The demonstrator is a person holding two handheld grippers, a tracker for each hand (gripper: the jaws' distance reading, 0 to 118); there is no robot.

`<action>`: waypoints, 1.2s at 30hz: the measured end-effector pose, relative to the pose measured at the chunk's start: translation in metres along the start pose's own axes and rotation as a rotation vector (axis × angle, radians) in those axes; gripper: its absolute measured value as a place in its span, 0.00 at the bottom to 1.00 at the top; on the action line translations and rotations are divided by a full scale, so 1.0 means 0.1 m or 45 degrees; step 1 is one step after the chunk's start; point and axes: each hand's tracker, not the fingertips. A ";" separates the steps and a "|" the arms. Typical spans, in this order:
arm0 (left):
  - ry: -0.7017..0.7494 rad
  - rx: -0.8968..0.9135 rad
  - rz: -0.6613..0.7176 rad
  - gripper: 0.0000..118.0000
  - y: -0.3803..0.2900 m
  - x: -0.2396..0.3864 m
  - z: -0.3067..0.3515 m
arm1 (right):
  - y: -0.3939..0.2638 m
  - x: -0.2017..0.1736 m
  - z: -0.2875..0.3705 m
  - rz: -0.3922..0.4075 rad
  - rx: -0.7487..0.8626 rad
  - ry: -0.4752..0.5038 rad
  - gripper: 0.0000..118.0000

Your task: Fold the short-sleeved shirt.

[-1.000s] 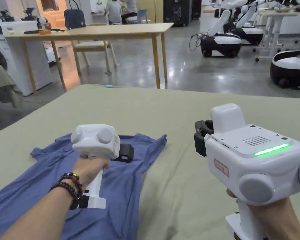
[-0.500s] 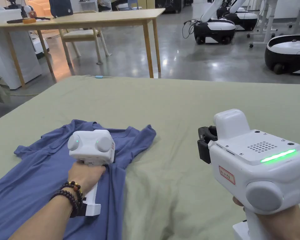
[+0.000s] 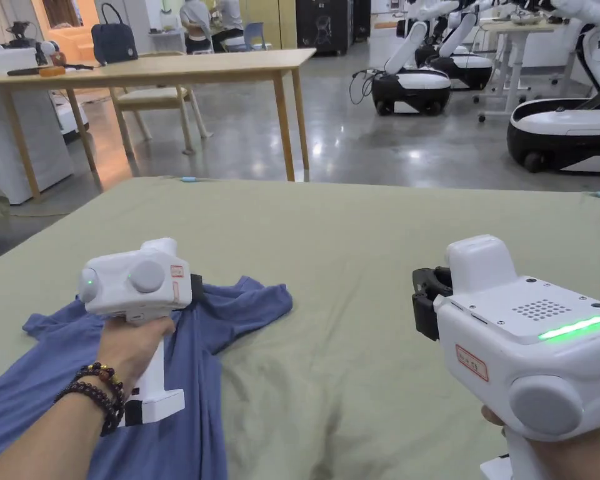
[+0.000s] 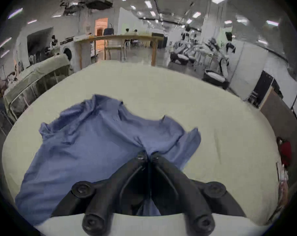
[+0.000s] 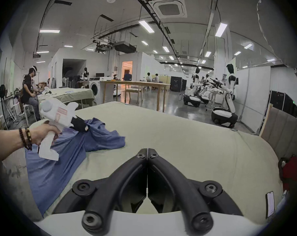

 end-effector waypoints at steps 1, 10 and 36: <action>0.024 0.018 0.000 0.00 0.02 0.01 0.05 | 0.01 0.02 0.04 -0.008 0.006 -0.006 0.01; -0.432 0.171 -0.133 0.00 0.27 1.03 0.80 | 0.09 0.37 0.57 -0.062 0.091 -0.080 0.01; -0.888 -0.392 -0.844 0.03 -2.10 5.04 -0.19 | -0.28 1.87 2.53 -0.137 0.161 -0.630 0.02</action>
